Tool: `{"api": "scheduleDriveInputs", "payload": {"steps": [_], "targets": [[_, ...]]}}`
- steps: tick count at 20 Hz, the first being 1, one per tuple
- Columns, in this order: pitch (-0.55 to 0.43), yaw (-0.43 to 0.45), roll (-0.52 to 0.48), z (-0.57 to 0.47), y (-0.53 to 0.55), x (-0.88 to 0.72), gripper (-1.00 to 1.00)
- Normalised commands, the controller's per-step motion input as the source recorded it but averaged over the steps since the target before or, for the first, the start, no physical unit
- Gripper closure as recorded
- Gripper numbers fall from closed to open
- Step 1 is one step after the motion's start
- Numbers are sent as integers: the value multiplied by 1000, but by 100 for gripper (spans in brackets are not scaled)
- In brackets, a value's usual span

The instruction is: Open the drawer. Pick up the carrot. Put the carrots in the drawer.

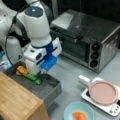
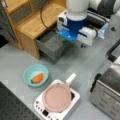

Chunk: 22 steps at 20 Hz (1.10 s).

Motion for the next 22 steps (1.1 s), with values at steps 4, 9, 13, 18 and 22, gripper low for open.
{"api": "scheduleDriveInputs", "payload": {"steps": [4,9,13,18,22], "targets": [[-48,-68,-3,25,-38,-65,-100],[-5,-29,-17,65,-92,-77,-100],[14,-7,-26,73,-95,-60,-100],[43,-4,-18,100,-42,-40,-100],[41,-36,0,126,33,5,-100]]}}
